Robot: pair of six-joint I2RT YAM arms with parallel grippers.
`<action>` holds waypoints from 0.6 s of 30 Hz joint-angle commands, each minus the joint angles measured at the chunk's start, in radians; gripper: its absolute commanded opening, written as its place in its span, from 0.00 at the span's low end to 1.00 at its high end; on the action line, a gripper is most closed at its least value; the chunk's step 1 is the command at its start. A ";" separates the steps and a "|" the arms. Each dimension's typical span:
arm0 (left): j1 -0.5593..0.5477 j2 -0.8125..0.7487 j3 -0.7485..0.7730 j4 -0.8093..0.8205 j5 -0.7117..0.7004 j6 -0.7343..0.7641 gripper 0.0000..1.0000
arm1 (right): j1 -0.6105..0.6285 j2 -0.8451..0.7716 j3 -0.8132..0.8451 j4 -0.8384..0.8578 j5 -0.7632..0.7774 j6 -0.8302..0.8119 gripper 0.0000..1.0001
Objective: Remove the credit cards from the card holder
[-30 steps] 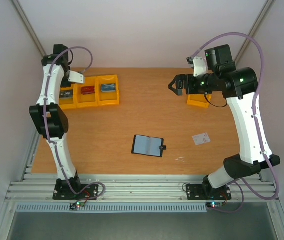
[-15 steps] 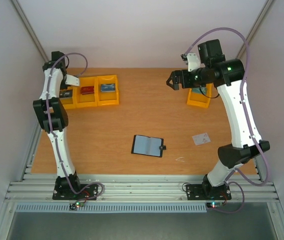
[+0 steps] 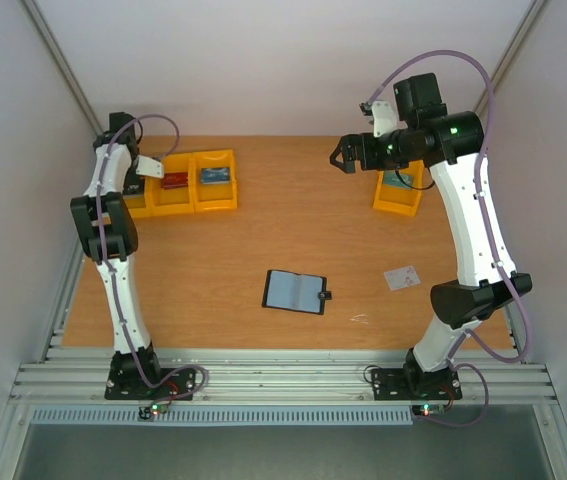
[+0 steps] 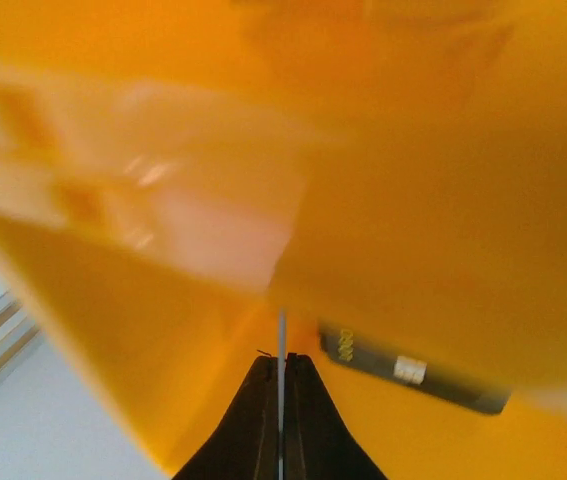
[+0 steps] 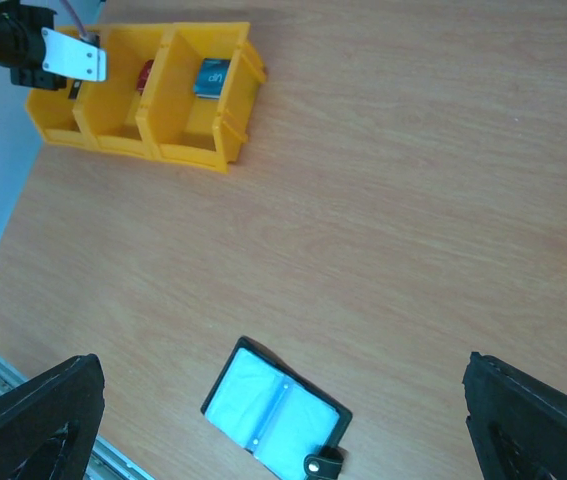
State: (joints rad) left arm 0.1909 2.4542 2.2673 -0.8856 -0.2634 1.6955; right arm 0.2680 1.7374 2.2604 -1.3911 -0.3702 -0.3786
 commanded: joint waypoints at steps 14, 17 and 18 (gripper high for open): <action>0.023 -0.046 -0.071 0.113 0.059 0.031 0.00 | -0.006 0.007 0.036 0.020 -0.050 0.055 0.98; 0.028 -0.065 -0.081 0.119 0.061 0.039 0.00 | -0.007 0.005 0.036 0.013 -0.051 0.047 0.98; 0.031 -0.073 -0.090 0.124 0.062 0.039 0.00 | -0.007 0.005 0.036 0.011 -0.051 0.045 0.98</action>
State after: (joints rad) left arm 0.2005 2.4477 2.2017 -0.8093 -0.2096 1.7149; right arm 0.2680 1.7390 2.2696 -1.3830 -0.4072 -0.3332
